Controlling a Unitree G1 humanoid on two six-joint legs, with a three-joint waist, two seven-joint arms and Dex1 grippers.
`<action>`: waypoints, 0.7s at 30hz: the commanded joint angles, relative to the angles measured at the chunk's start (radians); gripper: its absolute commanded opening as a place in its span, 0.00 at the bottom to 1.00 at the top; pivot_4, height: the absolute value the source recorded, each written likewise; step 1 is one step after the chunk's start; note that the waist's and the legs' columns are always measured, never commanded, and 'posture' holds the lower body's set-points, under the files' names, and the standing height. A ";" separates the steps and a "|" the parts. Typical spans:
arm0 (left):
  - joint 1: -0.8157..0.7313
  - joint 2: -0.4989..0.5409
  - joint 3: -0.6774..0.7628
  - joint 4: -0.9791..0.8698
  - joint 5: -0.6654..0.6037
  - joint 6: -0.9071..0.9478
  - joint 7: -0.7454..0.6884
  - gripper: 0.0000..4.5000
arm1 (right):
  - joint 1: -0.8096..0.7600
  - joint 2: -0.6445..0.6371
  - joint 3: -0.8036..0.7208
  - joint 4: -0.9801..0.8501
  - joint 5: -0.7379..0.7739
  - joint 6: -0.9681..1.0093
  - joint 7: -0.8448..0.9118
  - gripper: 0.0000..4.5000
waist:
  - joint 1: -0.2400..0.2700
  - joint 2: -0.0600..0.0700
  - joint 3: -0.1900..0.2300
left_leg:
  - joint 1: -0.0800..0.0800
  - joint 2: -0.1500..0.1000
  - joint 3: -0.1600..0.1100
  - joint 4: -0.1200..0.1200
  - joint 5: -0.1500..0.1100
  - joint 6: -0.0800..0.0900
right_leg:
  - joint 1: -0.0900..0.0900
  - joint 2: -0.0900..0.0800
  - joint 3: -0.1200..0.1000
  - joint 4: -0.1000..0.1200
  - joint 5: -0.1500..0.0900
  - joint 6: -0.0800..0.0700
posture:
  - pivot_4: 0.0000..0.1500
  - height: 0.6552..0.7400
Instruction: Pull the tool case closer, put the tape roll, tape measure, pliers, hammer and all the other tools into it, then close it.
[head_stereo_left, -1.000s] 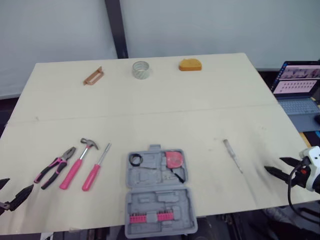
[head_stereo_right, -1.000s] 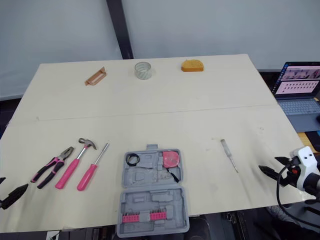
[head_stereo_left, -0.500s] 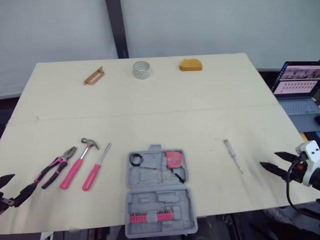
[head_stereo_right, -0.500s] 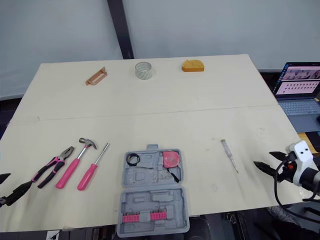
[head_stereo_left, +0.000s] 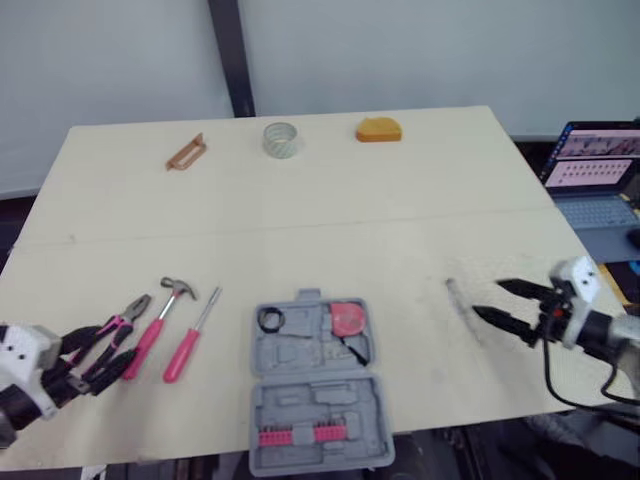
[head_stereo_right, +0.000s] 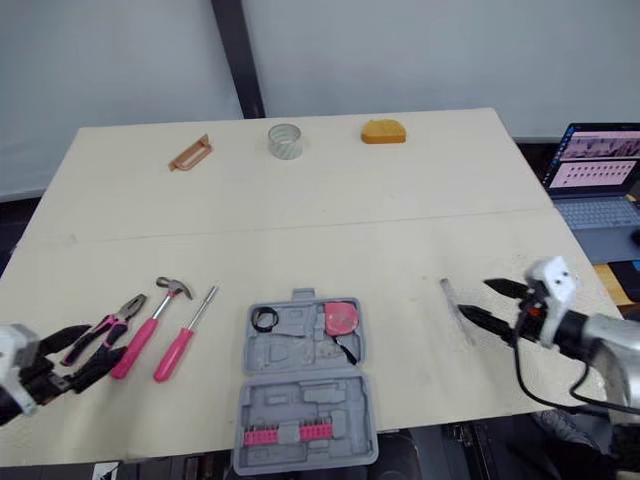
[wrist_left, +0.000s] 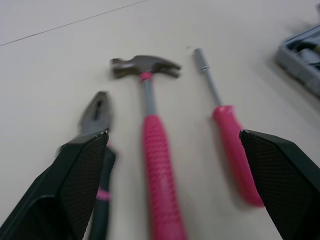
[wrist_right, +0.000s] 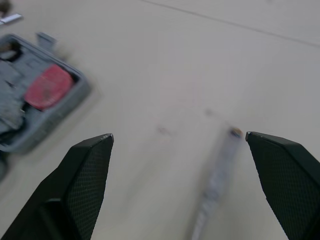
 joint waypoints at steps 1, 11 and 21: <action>0.010 -0.033 -0.035 -0.089 -0.005 0.042 0.057 1.00 | -0.088 0.026 0.070 -0.120 0.049 0.056 -0.003 0.99 | 0.002 0.000 0.000 | 0.000 0.000 0.000 0.000 0.000 0.000 | 0.000 0.000 0.000 0.000 0.000 0.000 | 1.00 1.00; -0.126 0.096 0.032 0.214 0.038 -0.048 0.029 1.00 | -0.337 0.141 0.317 -0.222 0.081 0.141 0.051 0.99 | 0.016 -0.001 0.000 | -0.001 0.001 -0.001 0.001 0.000 -0.001 | -0.001 0.001 -0.001 0.001 0.000 0.000 | 1.00 1.00; -0.309 0.240 -0.067 0.598 0.121 -0.146 -0.104 1.00 | -0.445 0.202 0.393 -0.233 0.079 0.139 0.077 0.99 | 0.022 -0.001 0.000 | -0.001 0.001 0.003 0.001 -0.002 -0.001 | -0.004 0.001 -0.002 0.003 0.000 0.000 | 1.00 1.00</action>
